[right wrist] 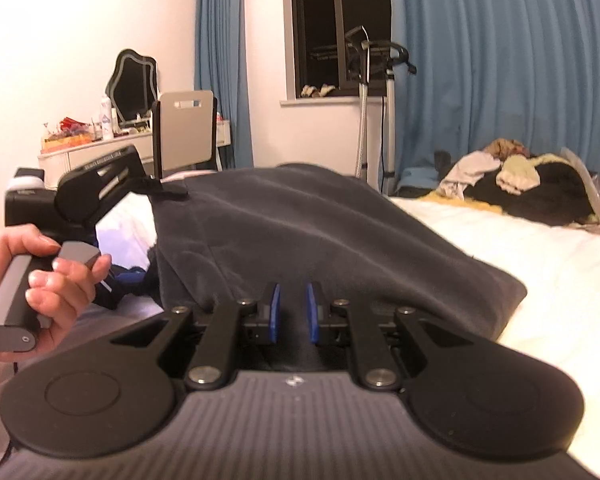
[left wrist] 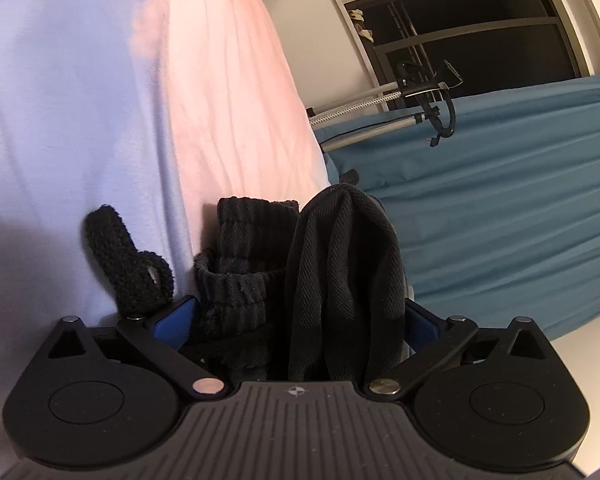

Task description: Fold clothes

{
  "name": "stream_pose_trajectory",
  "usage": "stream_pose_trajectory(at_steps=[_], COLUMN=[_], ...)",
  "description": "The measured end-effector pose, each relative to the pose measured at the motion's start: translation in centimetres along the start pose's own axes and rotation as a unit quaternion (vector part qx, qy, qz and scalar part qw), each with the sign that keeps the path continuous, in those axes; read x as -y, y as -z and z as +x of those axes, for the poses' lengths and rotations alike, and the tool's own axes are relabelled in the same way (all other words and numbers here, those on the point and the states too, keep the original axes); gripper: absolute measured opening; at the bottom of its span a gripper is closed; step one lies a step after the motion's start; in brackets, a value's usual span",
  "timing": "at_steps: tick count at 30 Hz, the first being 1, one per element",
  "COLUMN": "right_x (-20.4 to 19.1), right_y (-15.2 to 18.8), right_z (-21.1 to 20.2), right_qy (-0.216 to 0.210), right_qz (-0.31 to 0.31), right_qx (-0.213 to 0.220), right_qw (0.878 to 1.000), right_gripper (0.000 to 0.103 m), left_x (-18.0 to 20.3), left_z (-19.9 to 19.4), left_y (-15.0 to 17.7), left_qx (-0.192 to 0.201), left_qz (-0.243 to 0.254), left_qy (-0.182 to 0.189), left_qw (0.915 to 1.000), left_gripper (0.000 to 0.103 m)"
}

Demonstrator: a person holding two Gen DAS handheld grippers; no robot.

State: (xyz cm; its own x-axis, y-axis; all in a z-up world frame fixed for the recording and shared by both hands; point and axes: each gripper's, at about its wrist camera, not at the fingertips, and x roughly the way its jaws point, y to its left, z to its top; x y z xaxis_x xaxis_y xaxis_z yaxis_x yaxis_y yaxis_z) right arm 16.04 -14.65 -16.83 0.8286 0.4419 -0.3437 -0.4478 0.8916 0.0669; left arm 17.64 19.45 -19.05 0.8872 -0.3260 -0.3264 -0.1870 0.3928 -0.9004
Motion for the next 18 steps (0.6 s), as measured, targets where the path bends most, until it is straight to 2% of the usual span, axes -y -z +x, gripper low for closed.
stream_pose_trajectory(at_steps=[6,11,13,15,16,18], right_x=[-0.4,-0.2,-0.1,-0.3,-0.4,-0.5], right_y=[1.1,1.4,1.4,1.3,1.2,1.2], right_z=[2.9,2.8,2.6,2.2,2.0,1.7], right_qy=[0.021,0.011,-0.001,-0.007,-0.009,-0.012], right_qz=[-0.013,0.009,0.021,0.025,0.026,0.032], right_qx=[-0.06,-0.059,-0.057,-0.054,-0.052,-0.049], right_qw=[0.998,0.998,0.998,0.998,0.998,0.998], right_gripper=[0.013,0.014,0.014,0.015,0.015,0.016], left_x=[0.4,1.2,1.4,2.4,2.9,3.3], left_z=[1.2,1.9,1.8,1.3,1.0,0.8], left_y=[0.4,1.0,0.9,1.0,1.1,1.5], left_qx=[-0.002,-0.008,-0.012,-0.004,0.002,0.009], left_qz=[0.027,0.078,0.078,0.087,0.097,0.108], left_qy=[-0.019,-0.038,-0.037,-0.032,-0.031,-0.034], left_qw=[0.9995,0.9962,0.9962,0.9957,0.9948,0.9936], left_gripper=[0.103,0.103,0.102,0.098,0.09,0.088])
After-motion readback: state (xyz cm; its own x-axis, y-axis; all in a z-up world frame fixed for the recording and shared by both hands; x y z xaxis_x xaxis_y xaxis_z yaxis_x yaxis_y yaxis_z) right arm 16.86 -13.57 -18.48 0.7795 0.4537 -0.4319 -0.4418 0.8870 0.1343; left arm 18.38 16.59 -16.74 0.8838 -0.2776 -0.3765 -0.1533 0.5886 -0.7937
